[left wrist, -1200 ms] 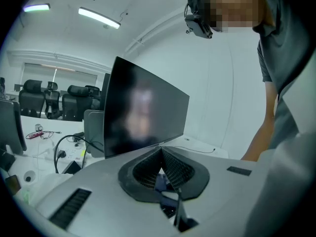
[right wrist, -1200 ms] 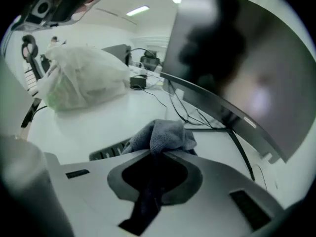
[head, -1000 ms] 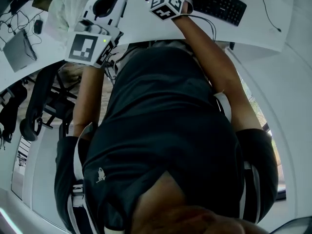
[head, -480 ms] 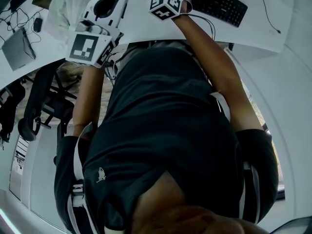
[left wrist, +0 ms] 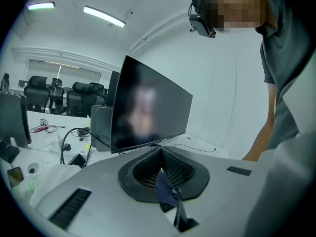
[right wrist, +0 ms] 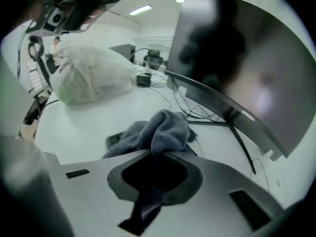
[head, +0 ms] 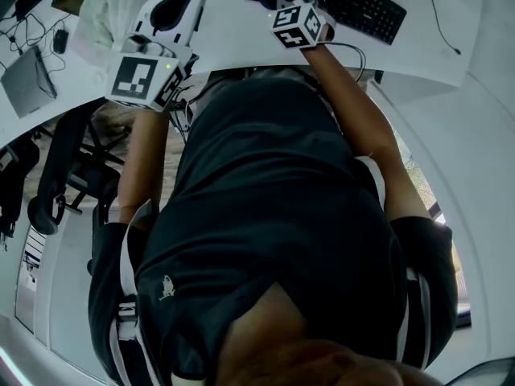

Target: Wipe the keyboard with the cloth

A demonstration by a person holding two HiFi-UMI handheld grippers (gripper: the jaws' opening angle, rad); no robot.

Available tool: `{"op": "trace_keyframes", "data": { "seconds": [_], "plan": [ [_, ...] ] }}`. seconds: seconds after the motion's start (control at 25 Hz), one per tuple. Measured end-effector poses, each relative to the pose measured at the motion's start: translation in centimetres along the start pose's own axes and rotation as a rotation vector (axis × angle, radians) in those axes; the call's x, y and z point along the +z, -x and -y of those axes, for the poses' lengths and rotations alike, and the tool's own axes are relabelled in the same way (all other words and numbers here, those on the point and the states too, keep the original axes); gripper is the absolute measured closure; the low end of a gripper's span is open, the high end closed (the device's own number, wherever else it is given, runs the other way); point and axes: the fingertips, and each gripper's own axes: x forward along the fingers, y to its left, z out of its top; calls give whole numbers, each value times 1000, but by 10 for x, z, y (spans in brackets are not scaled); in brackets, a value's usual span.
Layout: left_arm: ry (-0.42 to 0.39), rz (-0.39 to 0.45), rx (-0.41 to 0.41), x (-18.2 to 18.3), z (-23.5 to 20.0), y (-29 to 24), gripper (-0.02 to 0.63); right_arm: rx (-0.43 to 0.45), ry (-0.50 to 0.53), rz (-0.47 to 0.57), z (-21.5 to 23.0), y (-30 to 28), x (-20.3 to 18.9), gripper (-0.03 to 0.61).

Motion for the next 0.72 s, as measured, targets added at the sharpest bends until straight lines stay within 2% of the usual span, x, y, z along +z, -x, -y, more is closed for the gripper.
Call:
{"op": "trace_keyframes", "data": {
  "seconds": [0.12,0.2,0.28,0.48,0.6,0.72],
  "plan": [
    [-17,8,-27,7,13,-9,607,120,109,43,-52,-3,23,545],
    [-30,18,-37,12,18,-13,607,160,105,50,-56,-2,22,545],
    [-35,23,-35,14,18,-13,607,141,71,42,-37,2,5,545],
    [-18,9,-20,5,10,-4,607,-17,-19,-16,30,26,-47,545],
    [-7,-4,-16,-2,8,-3,607,-30,2,-41,18,27,-46,545],
    [-5,-6,-31,-2,14,-8,607,53,40,-13,-30,16,-18,545]
  ]
}}
